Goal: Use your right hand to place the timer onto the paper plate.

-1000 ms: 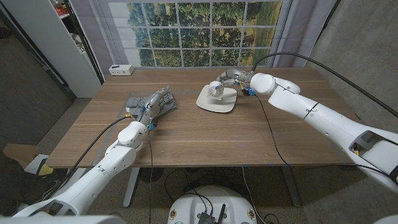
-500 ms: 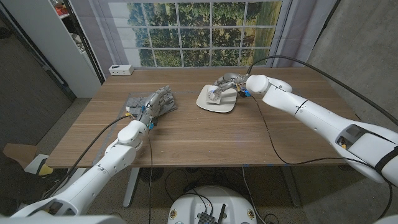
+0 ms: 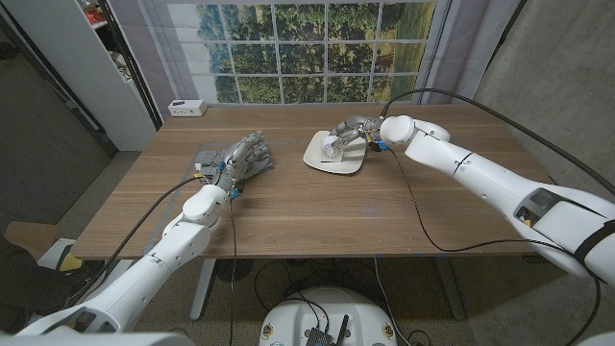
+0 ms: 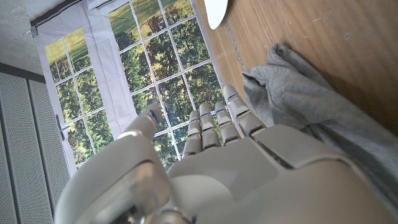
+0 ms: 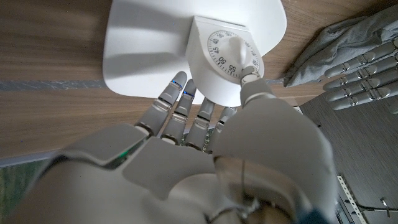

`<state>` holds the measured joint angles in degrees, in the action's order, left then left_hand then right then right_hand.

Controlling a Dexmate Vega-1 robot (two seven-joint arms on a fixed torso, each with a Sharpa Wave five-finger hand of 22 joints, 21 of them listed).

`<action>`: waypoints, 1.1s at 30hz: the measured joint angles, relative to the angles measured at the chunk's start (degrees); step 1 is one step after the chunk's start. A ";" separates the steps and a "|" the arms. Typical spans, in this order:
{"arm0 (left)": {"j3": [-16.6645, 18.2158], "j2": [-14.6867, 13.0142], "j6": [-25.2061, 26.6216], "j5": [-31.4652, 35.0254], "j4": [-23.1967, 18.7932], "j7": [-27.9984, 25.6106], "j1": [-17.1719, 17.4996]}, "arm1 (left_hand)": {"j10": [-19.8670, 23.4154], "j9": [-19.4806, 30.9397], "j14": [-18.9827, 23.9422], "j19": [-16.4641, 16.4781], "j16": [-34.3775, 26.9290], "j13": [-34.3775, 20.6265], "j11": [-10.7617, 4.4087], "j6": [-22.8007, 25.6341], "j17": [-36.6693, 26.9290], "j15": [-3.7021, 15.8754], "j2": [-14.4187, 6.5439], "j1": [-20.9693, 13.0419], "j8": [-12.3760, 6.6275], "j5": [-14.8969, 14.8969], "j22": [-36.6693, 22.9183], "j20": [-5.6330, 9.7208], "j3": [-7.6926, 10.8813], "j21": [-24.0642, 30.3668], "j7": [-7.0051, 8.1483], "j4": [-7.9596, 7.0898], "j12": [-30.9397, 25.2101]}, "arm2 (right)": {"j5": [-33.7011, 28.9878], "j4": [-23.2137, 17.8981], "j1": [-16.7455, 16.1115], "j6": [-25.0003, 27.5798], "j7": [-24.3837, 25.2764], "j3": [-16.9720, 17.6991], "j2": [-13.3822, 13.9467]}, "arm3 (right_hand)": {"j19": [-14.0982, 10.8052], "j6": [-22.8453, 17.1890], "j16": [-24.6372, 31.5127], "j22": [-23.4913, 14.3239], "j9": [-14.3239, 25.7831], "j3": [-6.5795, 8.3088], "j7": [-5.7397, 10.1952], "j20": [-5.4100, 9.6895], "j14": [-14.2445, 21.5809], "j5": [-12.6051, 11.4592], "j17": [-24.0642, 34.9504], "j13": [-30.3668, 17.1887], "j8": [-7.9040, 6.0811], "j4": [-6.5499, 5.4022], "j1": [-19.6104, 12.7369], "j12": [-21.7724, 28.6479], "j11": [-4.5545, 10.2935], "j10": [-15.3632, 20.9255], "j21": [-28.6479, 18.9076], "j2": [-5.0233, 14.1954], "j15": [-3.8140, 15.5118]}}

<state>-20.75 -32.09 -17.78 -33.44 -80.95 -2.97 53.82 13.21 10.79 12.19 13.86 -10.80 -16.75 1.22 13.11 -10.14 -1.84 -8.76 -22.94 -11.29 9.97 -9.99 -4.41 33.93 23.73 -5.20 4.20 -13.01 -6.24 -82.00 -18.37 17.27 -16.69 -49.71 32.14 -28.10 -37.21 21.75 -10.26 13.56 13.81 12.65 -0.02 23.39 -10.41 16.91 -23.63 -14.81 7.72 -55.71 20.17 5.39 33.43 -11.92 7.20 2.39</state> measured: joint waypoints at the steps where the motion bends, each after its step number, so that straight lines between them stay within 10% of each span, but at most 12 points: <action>1: 0.00 -0.01 0.01 0.01 -0.05 -0.03 0.03 | 0.00 0.00 0.00 0.00 0.00 0.13 0.00 0.00 0.00 0.00 0.00 0.00 0.00 0.00 0.00 0.00 0.00 0.00 0.00 0.00 0.00 | 0.11 -0.01 0.00 0.00 -0.19 0.00 0.09 | 0.58 0.38 -0.08 0.00 0.00 -0.17 0.04 -0.13 -0.41 0.00 0.00 0.16 0.18 0.17 0.00 -0.30 -0.02 -0.47 0.00 0.00 0.16; 15: 0.09 -0.39 0.11 0.20 -1.07 -0.41 0.73 | 0.00 0.00 0.00 0.00 0.00 0.27 0.00 0.00 0.00 0.00 0.24 0.24 0.00 0.00 0.00 0.00 -0.01 -0.21 0.00 0.00 0.00 | 1.47 -3.59 -0.87 1.39 -1.65 0.90 1.91 | 5.43 10.21 -3.30 0.00 -1.06 -2.04 -0.07 -2.56 -8.39 0.00 -0.54 2.34 4.41 0.05 1.09 -6.61 -1.30 -10.97 0.72 -1.09 -0.08; 24: 0.25 -0.44 -0.54 0.21 -0.94 -0.09 0.77 | 0.00 0.00 0.31 0.00 0.00 0.27 0.00 0.29 0.00 0.32 0.23 0.24 0.00 0.00 0.00 0.01 -0.01 -0.43 0.29 -0.01 0.00 | 3.62 -6.40 -2.82 1.62 -0.83 3.15 3.34 | 7.14 20.89 -6.70 0.14 -1.60 -3.54 -0.19 -3.25 -14.19 -0.45 -2.19 3.96 4.86 0.08 2.34 -9.80 -1.95 -22.63 0.72 -2.36 -0.17; 33: 0.28 -0.28 -1.19 0.28 -0.09 0.56 -0.09 | 0.00 0.00 0.31 -0.01 0.00 0.27 0.00 0.29 0.00 0.31 0.24 0.24 0.00 0.00 0.00 0.01 0.15 -0.43 0.29 0.16 0.00 | 8.06 -10.39 -7.17 -0.37 3.43 8.29 5.24 | 7.70 23.09 -7.20 0.14 -1.60 -4.47 -0.17 -2.16 -14.89 -0.45 -2.61 4.25 4.85 -0.83 4.50 -9.75 -2.20 -24.06 0.71 -1.98 -0.27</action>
<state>-20.47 -32.37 -18.97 -33.16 -81.04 -2.42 53.73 13.20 10.78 12.50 13.85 -10.80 -16.48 1.22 13.40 -10.14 -1.53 -8.52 -22.71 -11.29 9.97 -9.99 -4.40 34.08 23.30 -4.91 4.35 -13.01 1.82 -92.38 -25.54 16.90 -13.26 -41.42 37.38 -20.40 -14.12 14.55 -10.12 11.97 9.34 12.48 -2.18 8.50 -10.86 14.30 -19.39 -9.95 6.89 -51.21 10.42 3.19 9.37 -11.21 5.21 2.13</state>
